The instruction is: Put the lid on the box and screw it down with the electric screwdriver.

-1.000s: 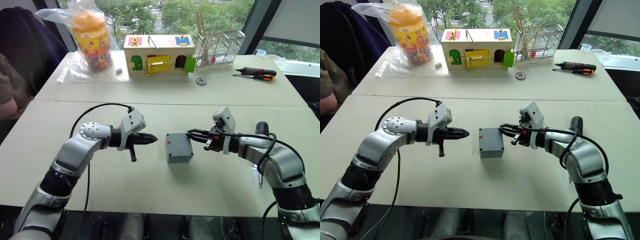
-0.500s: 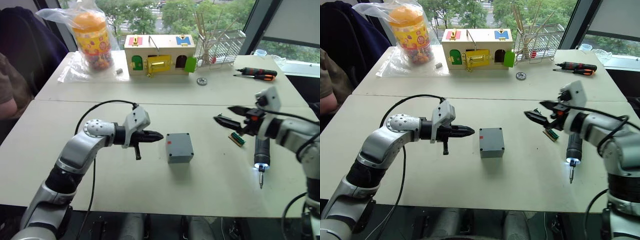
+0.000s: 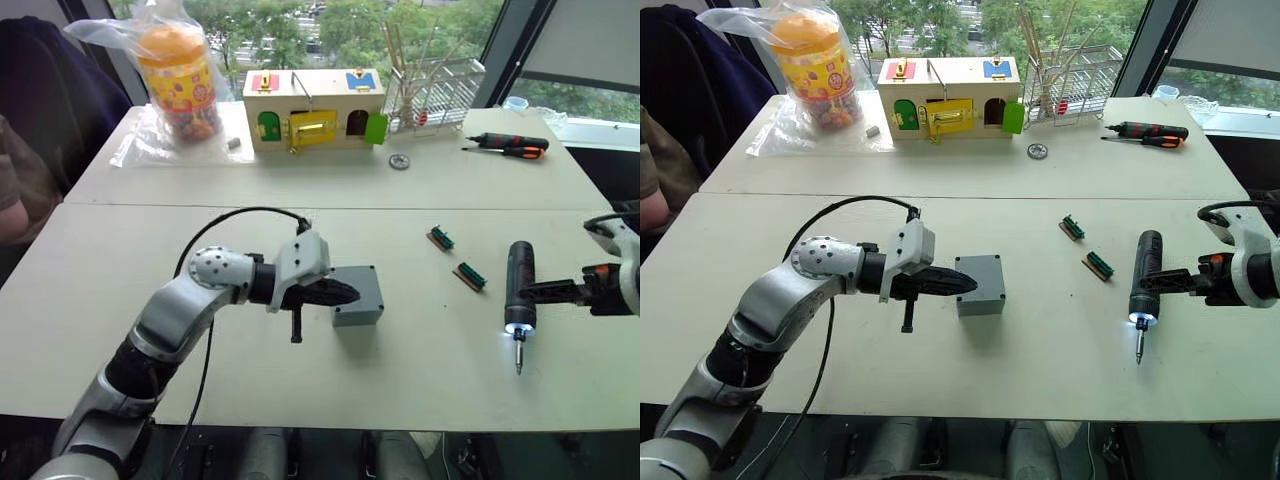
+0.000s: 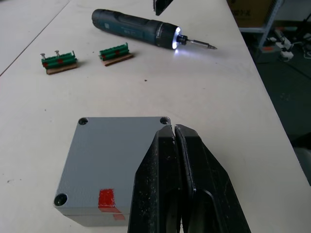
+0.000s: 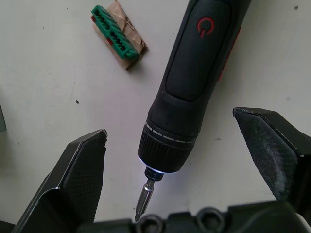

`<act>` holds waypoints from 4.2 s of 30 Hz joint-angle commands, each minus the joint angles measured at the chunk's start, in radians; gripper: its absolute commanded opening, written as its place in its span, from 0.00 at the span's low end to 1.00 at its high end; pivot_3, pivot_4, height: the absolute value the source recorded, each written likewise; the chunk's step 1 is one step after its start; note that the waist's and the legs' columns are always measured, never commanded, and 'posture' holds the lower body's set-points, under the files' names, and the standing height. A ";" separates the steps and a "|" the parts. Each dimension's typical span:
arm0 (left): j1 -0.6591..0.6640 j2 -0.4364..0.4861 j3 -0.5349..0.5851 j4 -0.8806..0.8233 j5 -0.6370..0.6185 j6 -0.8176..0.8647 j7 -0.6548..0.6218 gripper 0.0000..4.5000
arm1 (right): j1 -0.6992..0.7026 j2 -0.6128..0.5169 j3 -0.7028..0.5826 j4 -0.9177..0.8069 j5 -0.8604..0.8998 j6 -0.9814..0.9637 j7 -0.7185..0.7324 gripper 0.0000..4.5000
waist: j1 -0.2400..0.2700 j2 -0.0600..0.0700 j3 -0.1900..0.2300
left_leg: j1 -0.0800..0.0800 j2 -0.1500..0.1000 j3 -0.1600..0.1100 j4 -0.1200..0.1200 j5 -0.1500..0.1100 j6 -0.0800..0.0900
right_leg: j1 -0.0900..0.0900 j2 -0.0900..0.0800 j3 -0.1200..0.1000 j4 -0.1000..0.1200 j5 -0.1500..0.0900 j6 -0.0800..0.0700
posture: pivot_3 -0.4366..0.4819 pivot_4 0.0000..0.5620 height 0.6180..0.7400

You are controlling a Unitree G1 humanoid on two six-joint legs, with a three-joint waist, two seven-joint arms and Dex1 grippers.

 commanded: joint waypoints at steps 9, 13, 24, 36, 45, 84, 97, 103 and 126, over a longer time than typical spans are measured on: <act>0.049 -0.015 0.000 -0.106 -0.010 0.032 0.097 0.00 | -0.175 0.085 0.242 0.166 -0.106 0.012 -0.036 0.99 | 0.007 0.000 0.000 | -0.001 -0.001 0.000 0.000 0.000 0.000 | 0.000 0.000 0.000 0.000 0.000 0.000 | 0.48 0.27 0.72; 0.055 -0.021 -0.005 -0.109 -0.007 0.037 0.120 0.00 | -0.185 0.097 0.355 0.182 -0.171 -0.061 -0.016 0.95 | 0.007 -0.001 -0.001 | 0.000 0.000 0.000 0.001 0.000 0.000 | 0.001 0.000 0.000 0.000 0.000 0.000 | 0.48 0.27 0.72; 0.053 -0.018 0.000 -0.076 -0.003 0.022 0.132 0.00 | -0.261 0.147 0.383 0.326 -0.291 -0.152 0.010 0.39 | 0.001 -0.013 -0.007 | 0.002 0.000 -0.001 0.002 0.000 0.000 | 0.004 0.000 -0.001 -0.001 0.000 0.000 | 0.48 0.27 0.72; -0.081 0.084 0.124 0.177 -0.045 -0.051 -0.035 0.00 | -0.500 0.446 -0.545 0.005 -0.272 -0.119 -0.533 0.39 | -0.015 0.005 -0.002 | -0.009 0.000 0.004 -0.012 0.005 -0.008 | -0.013 0.003 -0.005 0.003 0.000 -0.002 | 0.48 0.27 0.72; -0.236 -0.003 0.093 0.386 -0.032 -0.055 -0.090 0.00 | -0.280 1.008 -0.586 -0.537 -0.078 -0.682 -0.587 0.39 | -0.017 0.006 -0.002 | -0.008 -0.002 0.004 -0.006 0.006 -0.010 | -0.012 0.002 -0.004 0.006 0.000 -0.001 | 0.48 0.27 0.72; -0.133 -0.031 -0.055 0.337 0.109 -0.074 -0.092 0.00 | 0.210 0.980 -0.056 -0.618 -0.052 -1.039 -0.380 0.39 | -0.016 0.005 -0.002 | -0.007 -0.002 -0.001 -0.004 0.006 -0.009 | -0.011 0.002 -0.003 0.009 0.000 -0.002 | 0.48 0.27 0.72; -0.122 -0.034 -0.057 0.333 0.117 -0.075 -0.087 0.00 | 0.293 0.947 0.068 -0.583 -0.120 -1.068 -0.344 0.39 | -0.017 0.003 -0.003 | 0.001 -0.002 -0.001 -0.005 0.005 -0.008 | -0.003 0.002 -0.003 0.007 0.000 -0.002 | 0.48 0.27 0.72; -0.119 -0.039 -0.056 0.332 0.122 -0.073 -0.081 0.00 | 0.316 0.948 0.116 -0.565 -0.168 -1.052 -0.382 0.39 | -0.018 0.002 -0.004 | 0.009 0.001 -0.001 -0.006 0.003 -0.006 | 0.005 0.002 -0.003 0.003 0.000 -0.002 | 0.48 0.27 0.72; -0.114 -0.044 -0.055 0.333 0.136 -0.079 -0.085 0.00 | 0.352 0.960 0.104 -0.497 -0.212 -1.072 -0.427 0.39 | -0.017 -0.008 -0.016 | 0.013 0.001 -0.002 -0.007 0.002 -0.004 | 0.010 0.002 -0.004 0.001 -0.001 -0.002 | 0.48 0.27 0.72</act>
